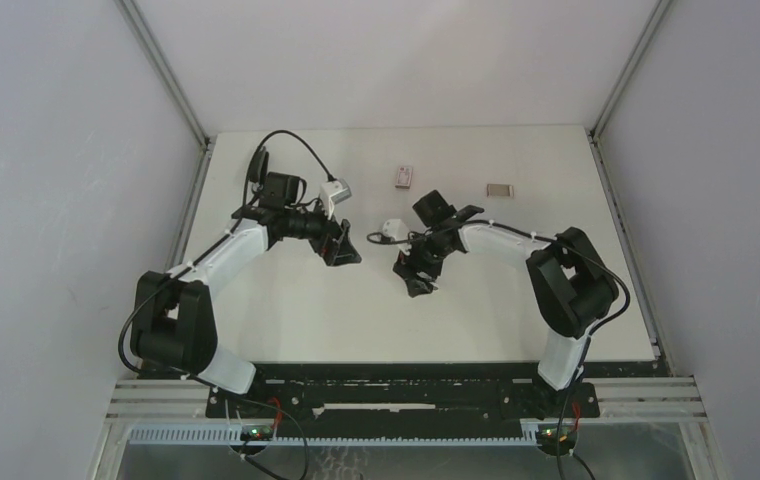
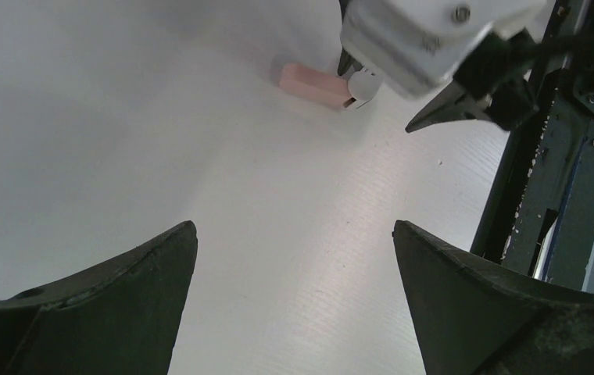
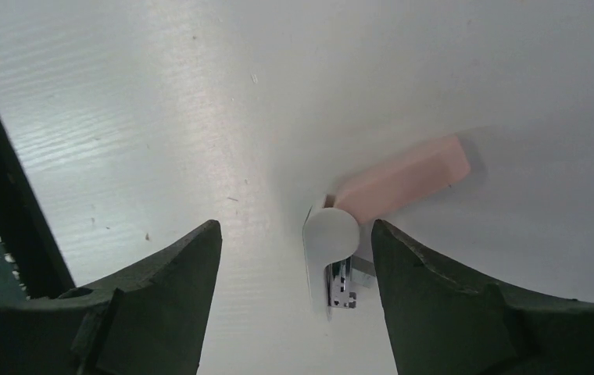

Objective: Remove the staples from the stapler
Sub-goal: Unload the staple at the center of the board.

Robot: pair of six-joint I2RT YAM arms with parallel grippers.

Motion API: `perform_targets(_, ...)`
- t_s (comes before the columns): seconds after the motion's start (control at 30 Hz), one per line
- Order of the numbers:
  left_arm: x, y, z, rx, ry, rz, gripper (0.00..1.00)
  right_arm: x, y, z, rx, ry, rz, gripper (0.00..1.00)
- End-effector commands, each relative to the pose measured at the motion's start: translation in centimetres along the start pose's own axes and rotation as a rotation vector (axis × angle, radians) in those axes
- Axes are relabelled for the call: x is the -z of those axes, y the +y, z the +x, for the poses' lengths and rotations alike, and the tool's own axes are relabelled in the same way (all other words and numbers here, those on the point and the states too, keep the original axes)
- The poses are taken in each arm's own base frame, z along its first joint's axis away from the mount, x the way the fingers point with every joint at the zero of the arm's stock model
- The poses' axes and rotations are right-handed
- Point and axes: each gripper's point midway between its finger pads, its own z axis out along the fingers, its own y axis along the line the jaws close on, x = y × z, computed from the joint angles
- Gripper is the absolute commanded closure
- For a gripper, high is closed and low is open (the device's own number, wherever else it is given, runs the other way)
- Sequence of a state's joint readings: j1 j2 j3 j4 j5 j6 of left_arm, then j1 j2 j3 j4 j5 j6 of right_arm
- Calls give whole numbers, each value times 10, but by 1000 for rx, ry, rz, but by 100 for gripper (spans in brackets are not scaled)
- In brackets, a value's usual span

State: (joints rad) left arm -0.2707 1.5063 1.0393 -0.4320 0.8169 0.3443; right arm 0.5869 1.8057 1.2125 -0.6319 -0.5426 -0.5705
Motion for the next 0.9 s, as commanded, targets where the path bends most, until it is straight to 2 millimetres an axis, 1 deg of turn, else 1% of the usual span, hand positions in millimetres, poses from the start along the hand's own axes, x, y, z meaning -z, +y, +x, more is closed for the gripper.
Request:
perform_targets(0.0, 7, 2, -1, -14, -26, 1, 0, 8, -25, -17, 76, -16, 229, 29)
perform_targets(0.17, 11, 6, -3, -9, -37, -7, 0, -7, -19, -8, 111, 32, 273, 33)
perform_targets(0.3, 12, 6, -3, -8, -42, -8, 0, -13, -22, -10, 144, 43, 319, 39)
perform_targets(0.5, 11, 7, -2, -2, -40, -6, 0, -11, -24, -19, 138, 18, 350, 49)
perform_targets(0.6, 11, 7, -2, -2, -40, -4, 0, -10, -24, -21, 142, 7, 346, 61)
perform_targets(0.67, 11, 7, -2, -2, -40, -4, 0, -9, -22, -22, 143, -2, 328, 68)
perform_targets(0.77, 11, 7, -2, 0, -40, -3, 0, -8, -19, -20, 139, -6, 303, 70)
perform_targets(0.87, 10, 7, -1, 2, -39, -1, 0, -3, -15, -23, 140, -28, 275, 74)
